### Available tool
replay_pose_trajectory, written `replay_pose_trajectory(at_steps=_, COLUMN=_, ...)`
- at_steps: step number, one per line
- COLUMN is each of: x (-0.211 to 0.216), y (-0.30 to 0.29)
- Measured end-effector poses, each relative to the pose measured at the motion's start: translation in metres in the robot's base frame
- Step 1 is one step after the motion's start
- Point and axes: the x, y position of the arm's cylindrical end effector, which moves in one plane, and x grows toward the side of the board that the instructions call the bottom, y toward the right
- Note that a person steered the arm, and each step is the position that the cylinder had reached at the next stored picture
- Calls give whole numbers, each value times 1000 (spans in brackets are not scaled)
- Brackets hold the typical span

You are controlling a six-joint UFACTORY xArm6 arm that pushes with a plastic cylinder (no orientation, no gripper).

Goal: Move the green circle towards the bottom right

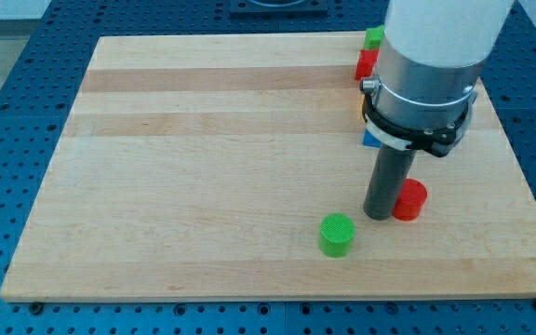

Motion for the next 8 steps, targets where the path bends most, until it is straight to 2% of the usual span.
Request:
replay_pose_trajectory(at_steps=3, x=-15, y=-95)
replay_pose_trajectory(at_steps=4, x=2, y=-111)
replay_pose_trajectory(at_steps=5, x=32, y=-107)
replay_pose_trajectory(at_steps=6, x=32, y=-107)
replay_pose_trajectory(at_steps=8, x=33, y=-58)
